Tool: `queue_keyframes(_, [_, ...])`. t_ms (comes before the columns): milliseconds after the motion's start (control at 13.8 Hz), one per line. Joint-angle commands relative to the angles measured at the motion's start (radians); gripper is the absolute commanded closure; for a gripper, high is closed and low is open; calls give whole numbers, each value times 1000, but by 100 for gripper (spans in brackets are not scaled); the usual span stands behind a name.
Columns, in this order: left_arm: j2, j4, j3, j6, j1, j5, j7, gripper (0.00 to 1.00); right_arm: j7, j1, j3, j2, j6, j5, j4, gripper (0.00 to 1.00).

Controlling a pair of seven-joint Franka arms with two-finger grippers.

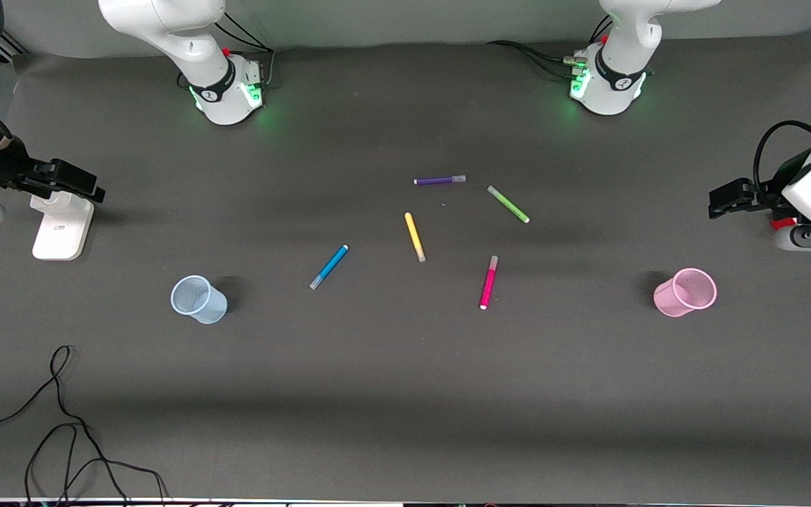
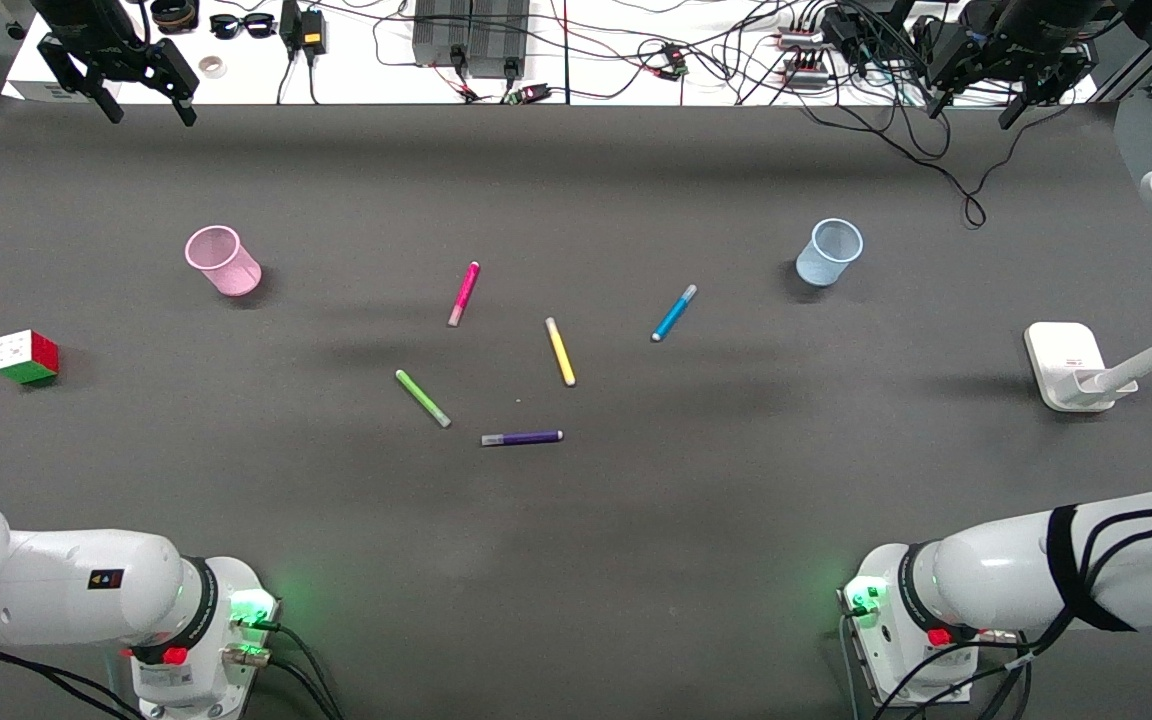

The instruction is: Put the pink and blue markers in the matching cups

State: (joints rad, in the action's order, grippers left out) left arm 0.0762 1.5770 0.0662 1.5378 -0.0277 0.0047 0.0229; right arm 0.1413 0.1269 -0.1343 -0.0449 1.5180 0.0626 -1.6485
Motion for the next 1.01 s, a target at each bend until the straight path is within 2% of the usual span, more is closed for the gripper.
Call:
queue_keyframes(0, [-19, 18, 0, 7, 2, 0, -6, 0, -9, 17, -25, 0, -4, 20, 15, 0])
queue_keyframes(652, [-15, 11, 4, 10, 14, 1, -12, 0, 9, 22, -21, 37, -53, 42, 32, 0])
queue_keyframes(797, [-19, 8, 29, 11, 25, 1, -3, 0, 49, 22, -21, 37, -79, 123, 33, 0])
queue_keyframes(942, [-18, 11, 78, 1, 28, -8, 0, 0, 50, 37, -10, 39, -108, 131, 33, 0])
